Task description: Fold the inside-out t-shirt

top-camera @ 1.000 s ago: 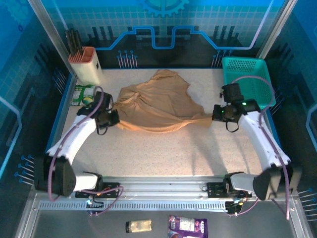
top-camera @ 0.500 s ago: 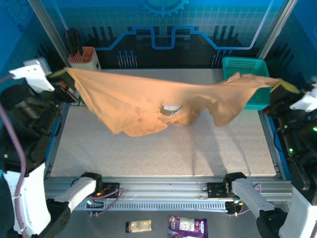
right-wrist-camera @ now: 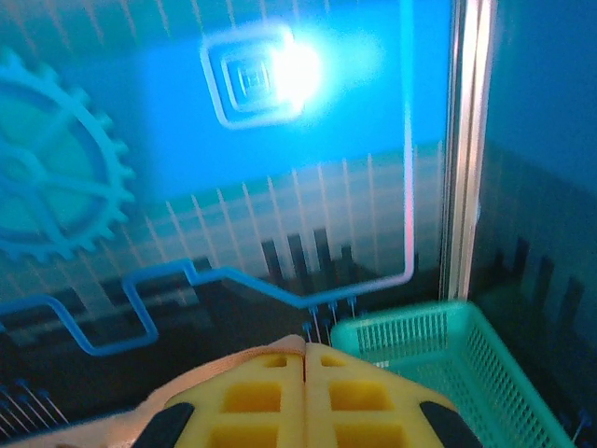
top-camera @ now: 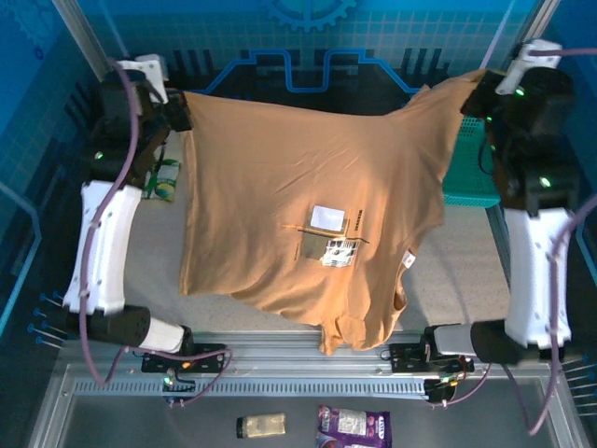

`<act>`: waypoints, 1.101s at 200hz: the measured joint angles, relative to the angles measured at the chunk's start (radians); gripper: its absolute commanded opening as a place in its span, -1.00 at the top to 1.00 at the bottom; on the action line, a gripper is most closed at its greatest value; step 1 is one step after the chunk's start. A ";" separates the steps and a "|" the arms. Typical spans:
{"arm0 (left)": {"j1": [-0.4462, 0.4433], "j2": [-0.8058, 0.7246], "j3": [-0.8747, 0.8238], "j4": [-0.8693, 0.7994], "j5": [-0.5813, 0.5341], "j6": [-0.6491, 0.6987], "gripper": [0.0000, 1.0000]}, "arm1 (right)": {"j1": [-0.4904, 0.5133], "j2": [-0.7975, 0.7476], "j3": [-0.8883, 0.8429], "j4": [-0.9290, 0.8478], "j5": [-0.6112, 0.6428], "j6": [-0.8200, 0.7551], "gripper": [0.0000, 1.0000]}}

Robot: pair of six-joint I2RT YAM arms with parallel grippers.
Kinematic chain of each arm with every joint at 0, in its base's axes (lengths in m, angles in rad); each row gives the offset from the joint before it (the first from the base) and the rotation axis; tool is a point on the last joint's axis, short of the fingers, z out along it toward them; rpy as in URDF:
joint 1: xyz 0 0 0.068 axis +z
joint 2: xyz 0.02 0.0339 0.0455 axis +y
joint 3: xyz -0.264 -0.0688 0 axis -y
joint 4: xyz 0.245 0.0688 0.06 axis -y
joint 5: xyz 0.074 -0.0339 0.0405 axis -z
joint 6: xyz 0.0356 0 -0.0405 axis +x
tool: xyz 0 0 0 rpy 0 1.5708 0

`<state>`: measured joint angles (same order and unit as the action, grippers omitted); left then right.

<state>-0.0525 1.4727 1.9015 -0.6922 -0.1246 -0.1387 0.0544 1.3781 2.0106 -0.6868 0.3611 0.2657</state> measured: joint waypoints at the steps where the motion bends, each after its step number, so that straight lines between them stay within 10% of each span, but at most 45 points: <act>1: 0.002 0.008 0.000 0.002 0.005 -0.002 1.00 | -0.003 0.008 -0.002 0.003 -0.002 0.003 1.00; 68: 0.113 0.403 0.474 0.093 0.246 -0.158 1.00 | -0.069 0.360 0.350 0.071 -0.126 0.102 1.00; 114: 0.180 0.431 0.717 0.174 0.375 -0.287 1.00 | -0.084 0.287 0.416 0.164 -0.204 0.138 1.00; 220: 0.205 -0.242 -0.779 0.240 0.515 -0.301 1.00 | -0.088 -0.555 -0.966 0.105 -0.400 0.263 1.00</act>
<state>0.1524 1.2308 1.1229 -0.4519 0.3908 -0.4393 -0.0338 0.8234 1.0443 -0.5816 -0.0387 0.5285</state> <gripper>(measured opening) 0.051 0.063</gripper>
